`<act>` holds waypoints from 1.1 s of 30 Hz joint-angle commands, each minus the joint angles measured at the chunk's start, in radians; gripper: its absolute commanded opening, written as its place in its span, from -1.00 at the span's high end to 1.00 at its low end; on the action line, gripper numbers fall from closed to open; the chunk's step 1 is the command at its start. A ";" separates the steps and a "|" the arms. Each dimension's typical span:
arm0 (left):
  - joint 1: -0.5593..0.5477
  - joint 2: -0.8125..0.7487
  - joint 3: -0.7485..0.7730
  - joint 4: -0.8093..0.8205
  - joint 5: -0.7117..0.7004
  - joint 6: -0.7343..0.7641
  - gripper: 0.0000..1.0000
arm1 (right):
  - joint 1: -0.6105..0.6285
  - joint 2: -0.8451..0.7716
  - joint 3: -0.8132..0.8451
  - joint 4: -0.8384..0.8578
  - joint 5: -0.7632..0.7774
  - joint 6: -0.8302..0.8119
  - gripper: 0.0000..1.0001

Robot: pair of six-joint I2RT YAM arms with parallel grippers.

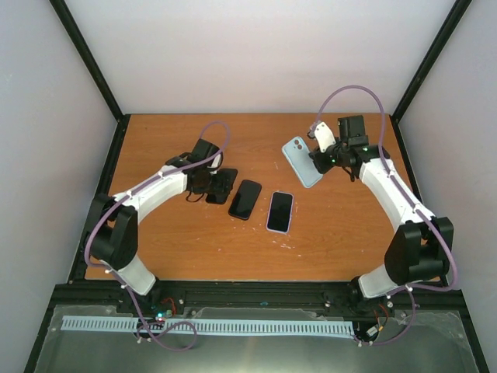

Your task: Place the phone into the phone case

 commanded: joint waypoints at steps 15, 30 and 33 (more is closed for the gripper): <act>0.003 -0.155 -0.083 0.025 0.041 -0.021 -0.26 | 0.476 -0.010 -0.225 0.105 0.207 1.139 0.94; -0.020 -0.223 -0.182 0.077 0.204 -0.053 -0.23 | 0.781 0.077 -0.389 0.236 0.356 1.776 0.94; -0.061 -0.245 -0.203 0.088 0.219 -0.083 -0.23 | 0.815 0.098 -0.367 0.201 0.389 1.778 0.94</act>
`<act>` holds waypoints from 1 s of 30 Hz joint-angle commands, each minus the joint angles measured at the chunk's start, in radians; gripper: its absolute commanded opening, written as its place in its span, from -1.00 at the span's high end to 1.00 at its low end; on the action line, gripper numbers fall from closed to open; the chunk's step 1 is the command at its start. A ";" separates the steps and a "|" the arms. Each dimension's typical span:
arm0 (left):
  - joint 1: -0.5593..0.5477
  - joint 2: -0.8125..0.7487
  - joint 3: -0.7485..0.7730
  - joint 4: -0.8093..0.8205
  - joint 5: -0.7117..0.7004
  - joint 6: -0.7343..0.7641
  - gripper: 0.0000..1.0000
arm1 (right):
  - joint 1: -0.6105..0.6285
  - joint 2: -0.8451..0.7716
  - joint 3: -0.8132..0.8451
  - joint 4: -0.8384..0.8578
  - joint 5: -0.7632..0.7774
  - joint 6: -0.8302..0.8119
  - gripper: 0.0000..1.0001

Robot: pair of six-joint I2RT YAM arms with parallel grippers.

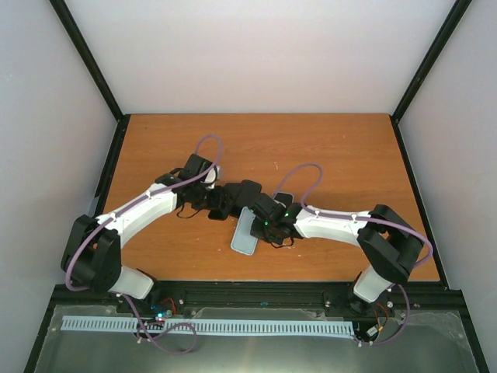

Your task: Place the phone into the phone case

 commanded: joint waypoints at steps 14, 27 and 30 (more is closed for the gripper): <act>-0.118 -0.094 -0.130 0.113 0.097 -0.130 -0.18 | 0.065 -0.069 -0.037 -0.011 0.132 0.072 -0.12; -0.257 -0.067 -0.165 0.218 0.068 -0.272 -0.16 | 0.051 -0.444 -0.219 0.067 0.307 0.061 -0.17; -0.287 -0.038 -0.157 0.240 0.062 -0.292 -0.16 | 0.049 -0.469 -0.253 0.081 0.321 0.084 -0.17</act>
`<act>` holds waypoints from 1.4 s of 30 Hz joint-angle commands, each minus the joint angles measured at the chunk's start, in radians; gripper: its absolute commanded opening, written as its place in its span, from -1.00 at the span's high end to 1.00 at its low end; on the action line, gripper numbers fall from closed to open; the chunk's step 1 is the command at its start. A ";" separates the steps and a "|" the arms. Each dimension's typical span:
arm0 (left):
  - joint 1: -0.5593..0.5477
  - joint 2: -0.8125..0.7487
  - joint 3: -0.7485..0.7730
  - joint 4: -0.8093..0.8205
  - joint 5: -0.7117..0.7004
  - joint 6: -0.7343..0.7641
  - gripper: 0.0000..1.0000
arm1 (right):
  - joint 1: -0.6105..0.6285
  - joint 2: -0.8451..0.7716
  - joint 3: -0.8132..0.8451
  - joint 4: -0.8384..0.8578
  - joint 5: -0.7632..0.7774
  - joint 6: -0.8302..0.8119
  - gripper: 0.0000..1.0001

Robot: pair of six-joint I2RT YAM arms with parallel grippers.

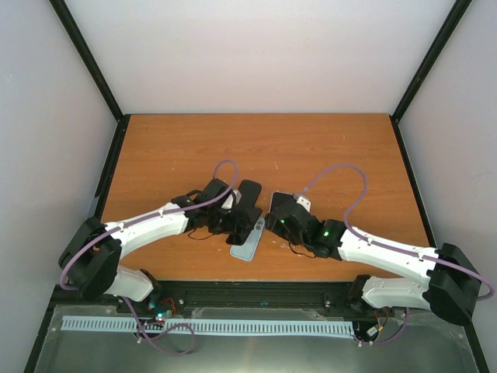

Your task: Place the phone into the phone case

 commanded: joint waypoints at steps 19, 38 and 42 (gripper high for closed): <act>-0.072 0.128 0.019 0.132 -0.062 -0.092 -0.16 | -0.006 -0.100 -0.103 0.044 0.124 0.009 -0.15; -0.088 0.064 -0.042 0.104 -0.060 -0.136 -0.16 | -0.007 -0.048 -0.094 0.047 0.097 0.005 -0.13; -0.098 0.066 -0.020 0.090 -0.040 -0.137 -0.17 | -0.008 -0.027 -0.088 0.054 0.081 0.005 -0.12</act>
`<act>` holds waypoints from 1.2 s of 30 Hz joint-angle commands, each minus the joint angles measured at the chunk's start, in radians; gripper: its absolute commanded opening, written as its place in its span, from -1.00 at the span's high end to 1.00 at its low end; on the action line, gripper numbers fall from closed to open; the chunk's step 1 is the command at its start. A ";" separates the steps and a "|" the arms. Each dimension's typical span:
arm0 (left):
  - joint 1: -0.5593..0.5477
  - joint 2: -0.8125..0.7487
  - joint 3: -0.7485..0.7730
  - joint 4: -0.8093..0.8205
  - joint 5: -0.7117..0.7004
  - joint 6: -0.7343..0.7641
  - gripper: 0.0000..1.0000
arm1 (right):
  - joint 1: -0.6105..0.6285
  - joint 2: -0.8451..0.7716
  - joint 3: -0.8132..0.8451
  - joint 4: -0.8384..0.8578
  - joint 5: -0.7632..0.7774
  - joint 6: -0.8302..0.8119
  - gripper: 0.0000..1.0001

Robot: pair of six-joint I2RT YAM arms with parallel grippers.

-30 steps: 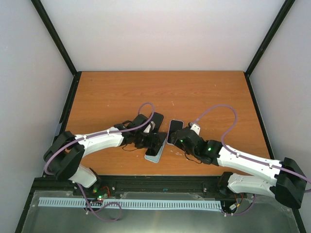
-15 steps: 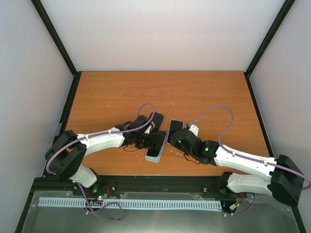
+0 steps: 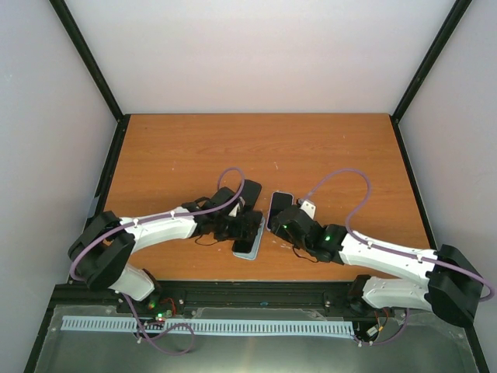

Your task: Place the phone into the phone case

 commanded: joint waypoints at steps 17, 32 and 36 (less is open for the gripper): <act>-0.038 0.029 0.058 -0.045 -0.055 -0.043 -0.20 | -0.004 0.067 0.016 0.048 -0.045 -0.012 -0.09; -0.038 0.085 0.107 -0.084 -0.120 -0.041 -0.71 | -0.005 0.091 0.000 0.088 -0.060 -0.039 0.06; -0.038 0.088 0.121 -0.091 -0.125 -0.037 -0.85 | -0.005 0.087 0.009 0.091 -0.068 -0.079 0.00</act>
